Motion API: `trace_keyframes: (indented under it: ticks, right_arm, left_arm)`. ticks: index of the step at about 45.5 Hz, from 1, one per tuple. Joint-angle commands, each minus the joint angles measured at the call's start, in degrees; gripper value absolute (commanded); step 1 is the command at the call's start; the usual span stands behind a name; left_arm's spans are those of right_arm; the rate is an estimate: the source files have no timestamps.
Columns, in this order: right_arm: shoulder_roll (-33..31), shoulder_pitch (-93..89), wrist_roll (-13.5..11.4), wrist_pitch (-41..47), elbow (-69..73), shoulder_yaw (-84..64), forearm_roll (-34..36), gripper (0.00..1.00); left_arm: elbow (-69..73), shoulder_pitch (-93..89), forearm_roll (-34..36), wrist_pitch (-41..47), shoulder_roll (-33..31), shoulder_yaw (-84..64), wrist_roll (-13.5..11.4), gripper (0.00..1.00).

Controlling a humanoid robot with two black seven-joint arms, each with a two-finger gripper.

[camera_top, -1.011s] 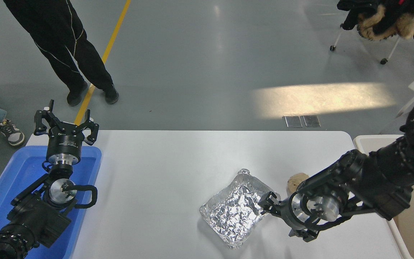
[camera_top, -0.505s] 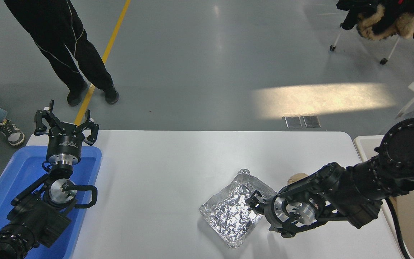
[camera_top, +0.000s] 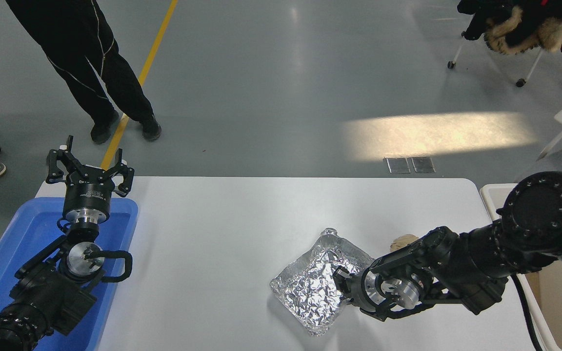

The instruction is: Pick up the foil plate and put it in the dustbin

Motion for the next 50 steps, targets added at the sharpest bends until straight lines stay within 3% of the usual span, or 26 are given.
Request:
trace_keyframes:
  ticks: [1,9,24,32,42,50]
  right_arm:
    - [0.13,0.68,-0.01,-0.29,0.09,0.06,0.17,0.0]
    - [-0.83,3.66,-0.09,-0.29,4.3,-0.38,0.17,0.0]
    - [-12.79,26.06,-0.01,2.96,25.48,-3.98,-4.58,0.0]
    - [-16.56,44.93,-0.01,13.65,31.54,-9.6,-4.49,0.0]
    - [-16.66,63.77,-0.01,31.6,31.54,-12.6,-4.4,0.0]
    - [-16.48,72.83,-0.01,41.02,31.54,-15.14,-4.49,0.0]
  left_arm:
    - [-0.01,0.0,0.0,0.0,0.0,0.02,-0.07,0.99]
    - [-0.01,0.0,0.0,0.0,0.0,0.02,-0.07,0.99]
    - [-0.01,0.0,0.0,0.0,0.0,0.02,0.02,0.99]
    - [-0.01,0.0,0.0,0.0,0.0,0.02,0.02,0.99]
    - [-0.01,0.0,0.0,0.0,0.0,0.02,-0.06,0.99]
    - [0.07,0.0,0.0,0.0,0.0,0.02,0.02,0.99]
